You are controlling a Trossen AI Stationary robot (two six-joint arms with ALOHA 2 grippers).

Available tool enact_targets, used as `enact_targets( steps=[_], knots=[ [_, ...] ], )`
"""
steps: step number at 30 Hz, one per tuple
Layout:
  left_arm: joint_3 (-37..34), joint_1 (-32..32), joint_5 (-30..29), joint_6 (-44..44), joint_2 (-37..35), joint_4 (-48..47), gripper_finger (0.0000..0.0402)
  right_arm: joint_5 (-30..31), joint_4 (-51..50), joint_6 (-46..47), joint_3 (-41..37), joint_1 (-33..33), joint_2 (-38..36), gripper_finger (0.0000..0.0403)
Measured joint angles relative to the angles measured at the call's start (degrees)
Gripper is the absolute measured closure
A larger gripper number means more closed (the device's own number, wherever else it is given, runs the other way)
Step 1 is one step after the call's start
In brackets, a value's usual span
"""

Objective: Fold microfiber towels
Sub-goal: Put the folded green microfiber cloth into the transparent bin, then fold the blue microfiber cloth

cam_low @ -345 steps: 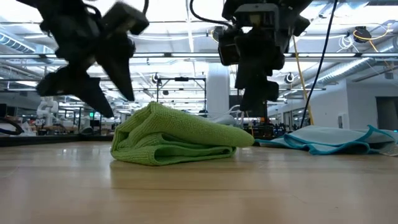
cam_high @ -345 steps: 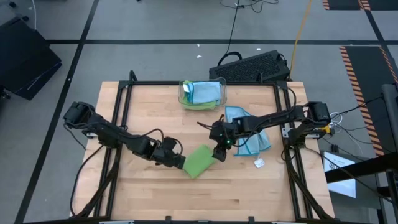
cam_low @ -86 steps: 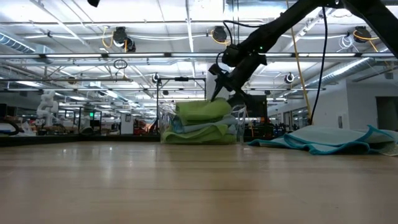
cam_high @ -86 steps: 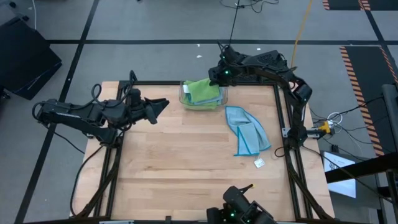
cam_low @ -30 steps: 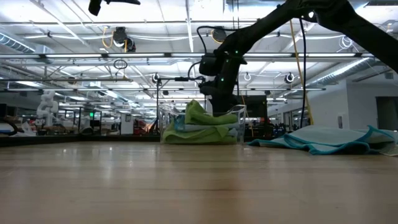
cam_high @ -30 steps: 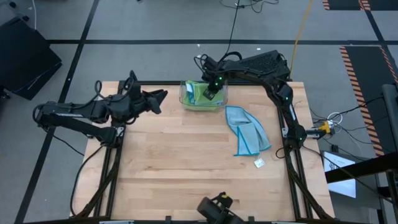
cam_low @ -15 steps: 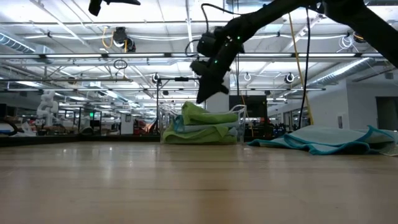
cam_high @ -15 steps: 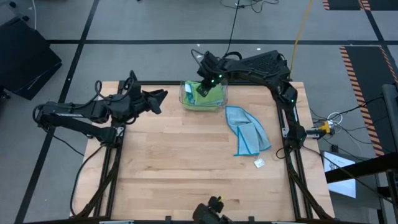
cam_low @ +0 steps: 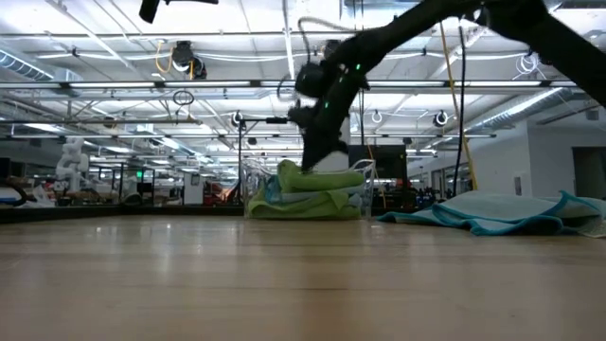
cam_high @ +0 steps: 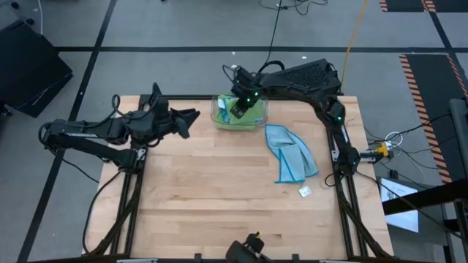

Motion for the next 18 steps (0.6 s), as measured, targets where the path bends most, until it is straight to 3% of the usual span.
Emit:
enact_targets(
  steps=[6, 12, 18],
  knots=[
    [0.0, 0.0, 0.7, 1.6, 0.0, -0.1, 0.0245, -1.9, -4.5, 5.8, 0.1, 0.0, -10.2, 0.0403],
    [0.0, 0.0, 2.0, 4.5, 0.0, -0.9, 0.0245, -3.1, -22.8, 13.8, 0.1, 2.6, -23.6, 0.0403],
    [0.1, 0.0, 5.1, 7.7, 0.0, -8.4, 0.0245, 2.8, -35.6, 27.5, 0.0, 9.8, -34.6, 0.0401]
  ],
)
